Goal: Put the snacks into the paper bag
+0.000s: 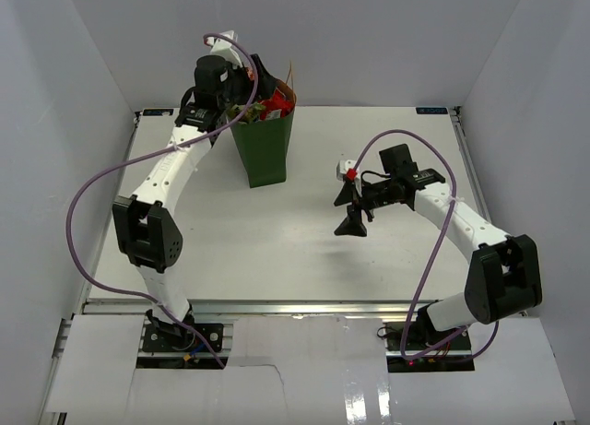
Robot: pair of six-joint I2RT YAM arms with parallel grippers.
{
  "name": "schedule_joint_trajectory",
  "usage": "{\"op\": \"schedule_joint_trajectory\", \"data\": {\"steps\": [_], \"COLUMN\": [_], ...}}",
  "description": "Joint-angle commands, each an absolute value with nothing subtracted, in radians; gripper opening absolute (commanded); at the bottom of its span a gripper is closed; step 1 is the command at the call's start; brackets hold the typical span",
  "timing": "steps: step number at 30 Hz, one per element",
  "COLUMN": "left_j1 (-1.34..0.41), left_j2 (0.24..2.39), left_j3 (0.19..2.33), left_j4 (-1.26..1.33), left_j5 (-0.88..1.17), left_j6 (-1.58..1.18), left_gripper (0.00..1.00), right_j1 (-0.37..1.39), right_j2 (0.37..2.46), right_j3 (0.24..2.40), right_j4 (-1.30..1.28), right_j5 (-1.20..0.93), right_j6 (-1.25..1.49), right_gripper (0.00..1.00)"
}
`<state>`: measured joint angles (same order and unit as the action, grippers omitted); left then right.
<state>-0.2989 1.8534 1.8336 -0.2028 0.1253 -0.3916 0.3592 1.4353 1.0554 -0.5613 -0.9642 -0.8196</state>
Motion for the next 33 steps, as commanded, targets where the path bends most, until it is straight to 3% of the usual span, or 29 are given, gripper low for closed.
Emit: {"op": "schedule_joint_trajectory", "data": {"steps": [1, 2, 6, 8, 11, 17, 24, 33], "left_j1": [-0.313, -0.313, -0.313, -0.314, -0.313, -0.311, -0.311, -0.311], "left_j2": [1.740, 1.723, 1.580, 1.427, 1.189, 0.783, 0.563, 0.494], "left_j3": [1.913, 1.916, 1.815, 1.633, 1.346, 0.917, 0.758, 0.721], "left_j4": [-0.169, -0.167, -0.172, -0.157, -0.141, -0.258, -0.356, -0.413], "left_j5": [0.179, 0.192, 0.260, 0.287, 0.281, 0.184, 0.117, 0.107], "left_j6": [-0.400, -0.400, -0.350, -0.307, -0.267, -0.236, -0.325, -0.387], "left_gripper": [0.91, 0.91, 0.92, 0.98, 0.98, 0.98, 0.98, 0.98], "right_j1": [0.356, 0.354, 0.348, 0.342, 0.341, 0.337, 0.328, 0.330], "right_j2": [1.420, 1.417, 1.391, 1.375, 1.352, 1.307, 1.286, 1.266], "right_j3": [1.129, 1.140, 1.192, 1.215, 1.246, 1.209, 1.190, 1.193], "right_j4": [-0.578, -0.577, -0.514, -0.479, -0.425, -0.342, -0.331, -0.285], "right_j5": [-0.916, -0.896, -0.717, -0.646, -0.439, -0.226, -0.196, -0.130], "right_j6": [-0.796, -0.760, -0.591, -0.528, -0.445, -0.354, -0.328, -0.253], "right_gripper": [0.96, 0.91, 0.90, 0.90, 0.90, 0.90, 0.90, 0.90]}}
